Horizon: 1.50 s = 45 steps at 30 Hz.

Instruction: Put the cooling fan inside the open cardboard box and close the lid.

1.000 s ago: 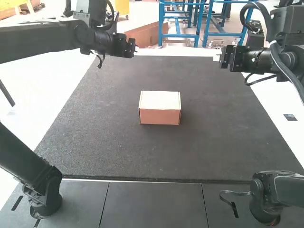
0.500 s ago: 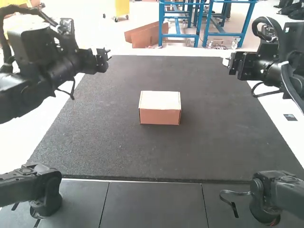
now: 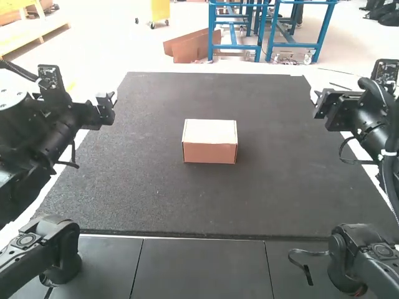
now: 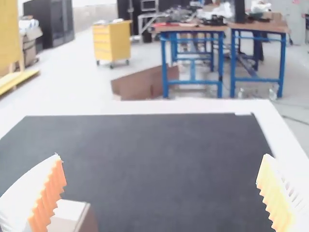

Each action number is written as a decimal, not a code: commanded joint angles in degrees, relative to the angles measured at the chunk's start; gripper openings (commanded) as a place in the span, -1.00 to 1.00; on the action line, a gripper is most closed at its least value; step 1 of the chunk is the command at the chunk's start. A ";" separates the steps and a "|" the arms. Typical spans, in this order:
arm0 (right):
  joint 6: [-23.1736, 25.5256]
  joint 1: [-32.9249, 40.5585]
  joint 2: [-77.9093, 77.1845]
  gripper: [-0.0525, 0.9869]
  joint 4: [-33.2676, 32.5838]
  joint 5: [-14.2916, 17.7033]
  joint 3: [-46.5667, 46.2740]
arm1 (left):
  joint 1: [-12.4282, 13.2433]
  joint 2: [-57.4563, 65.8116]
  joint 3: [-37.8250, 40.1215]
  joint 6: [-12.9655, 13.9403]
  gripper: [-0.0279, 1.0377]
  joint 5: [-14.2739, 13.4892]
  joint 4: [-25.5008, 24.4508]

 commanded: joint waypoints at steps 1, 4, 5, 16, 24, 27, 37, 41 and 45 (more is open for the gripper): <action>-1.03 -0.86 -2.45 0.85 1.71 2.68 -1.85 | 0.84 -4.51 -2.90 4.34 0.87 -0.59 1.74; -1.65 -1.12 -4.65 0.85 3.55 2.77 -5.01 | 0.75 -7.77 -5.98 5.13 0.87 -0.42 3.67; -2.17 -1.21 -5.35 0.85 4.26 2.86 -6.15 | 0.75 -8.73 -6.94 5.13 0.87 -0.42 3.58; -5.60 -1.83 -7.99 0.85 13.31 3.21 -11.43 | 0.67 -16.73 -14.41 8.56 0.86 0.11 6.13; -6.74 -4.81 -8.96 0.85 18.67 1.98 -19.43 | 0.84 -16.73 -18.81 8.56 0.86 0.55 8.42; -7.27 -6.40 -10.63 0.85 20.43 2.15 -23.12 | 0.84 -16.82 -18.81 8.47 0.86 0.11 4.20; -4.64 -7.36 -15.81 0.85 11.46 1.36 -26.63 | 1.02 -16.73 -18.81 4.17 0.87 -0.06 -7.05; -4.90 -6.84 -15.90 0.85 5.66 1.54 -26.72 | 1.02 -16.73 -18.81 4.17 0.87 -0.06 -7.23; -4.99 -6.92 -15.90 0.85 3.47 1.63 -26.72 | 1.02 -16.73 -18.81 4.34 0.87 -0.06 -7.14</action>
